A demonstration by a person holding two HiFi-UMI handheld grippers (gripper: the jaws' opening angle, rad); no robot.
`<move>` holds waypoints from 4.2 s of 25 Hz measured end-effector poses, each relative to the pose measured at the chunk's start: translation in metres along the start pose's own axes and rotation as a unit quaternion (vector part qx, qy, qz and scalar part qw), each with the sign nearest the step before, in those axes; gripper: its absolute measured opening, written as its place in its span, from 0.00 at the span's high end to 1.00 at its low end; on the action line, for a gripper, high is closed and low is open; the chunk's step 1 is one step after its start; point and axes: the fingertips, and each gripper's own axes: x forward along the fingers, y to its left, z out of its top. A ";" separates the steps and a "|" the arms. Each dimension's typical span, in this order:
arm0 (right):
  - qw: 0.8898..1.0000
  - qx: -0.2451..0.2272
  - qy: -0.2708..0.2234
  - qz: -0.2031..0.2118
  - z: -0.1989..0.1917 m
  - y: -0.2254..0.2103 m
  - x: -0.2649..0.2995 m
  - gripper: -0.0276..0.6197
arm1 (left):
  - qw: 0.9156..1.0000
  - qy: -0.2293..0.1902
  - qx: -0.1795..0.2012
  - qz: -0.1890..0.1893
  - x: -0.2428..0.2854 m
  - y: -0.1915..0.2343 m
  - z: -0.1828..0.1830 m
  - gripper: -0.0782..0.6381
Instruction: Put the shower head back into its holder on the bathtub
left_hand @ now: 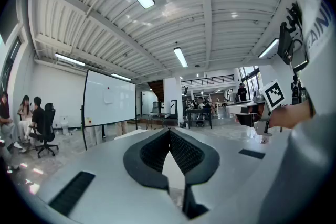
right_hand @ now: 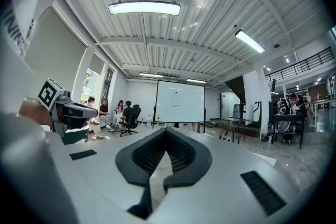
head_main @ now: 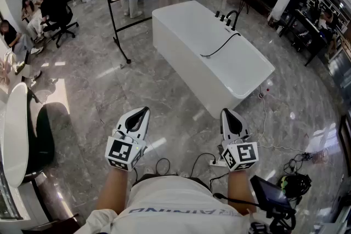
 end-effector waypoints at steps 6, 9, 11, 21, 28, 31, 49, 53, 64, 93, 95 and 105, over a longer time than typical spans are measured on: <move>1.000 -0.005 -0.002 -0.002 -0.001 0.005 0.002 0.94 | 1.000 0.002 -0.005 -0.002 -0.004 0.004 -0.006 0.87; 1.000 -0.007 -0.001 -0.003 -0.002 0.009 0.001 0.94 | 1.000 0.004 -0.009 -0.002 -0.006 0.006 -0.008 0.87; 1.000 -0.004 -0.003 -0.003 -0.001 0.011 0.002 0.94 | 1.000 0.004 -0.010 -0.003 -0.008 0.008 -0.009 0.87; 1.000 -0.002 0.005 -0.011 0.003 0.034 0.015 0.94 | 1.000 0.007 -0.006 -0.007 -0.022 0.031 -0.015 0.87; 0.999 -0.011 0.016 -0.025 0.000 0.089 0.036 0.94 | 0.999 0.016 0.007 -0.030 -0.051 0.073 -0.040 0.87; 0.999 -0.013 0.021 -0.029 -0.001 0.115 0.042 0.94 | 0.999 0.027 0.014 -0.039 -0.063 0.093 -0.052 0.87; 0.999 -0.024 0.024 -0.005 -0.006 0.138 0.119 0.94 | 0.999 0.020 -0.001 -0.040 -0.050 0.146 -0.066 0.87; 1.000 -0.016 0.017 -0.006 -0.006 0.115 0.147 0.94 | 0.999 0.026 -0.006 -0.044 -0.019 0.156 -0.062 0.87; 1.000 0.016 0.015 -0.002 -0.021 0.005 0.238 0.94 | 0.999 0.037 -0.013 -0.022 0.111 0.178 -0.040 0.87; 0.998 0.049 0.049 0.003 -0.080 -0.230 0.412 0.94 | 0.997 0.062 -0.006 -0.054 0.431 0.186 -0.036 0.87; 0.998 0.043 0.049 -0.004 -0.077 -0.234 0.429 0.94 | 0.996 0.057 -0.010 -0.064 0.448 0.198 -0.035 0.87; 0.997 0.018 0.064 -0.033 -0.063 -0.242 0.552 0.94 | 0.994 0.052 -0.035 -0.093 0.534 0.306 -0.038 0.87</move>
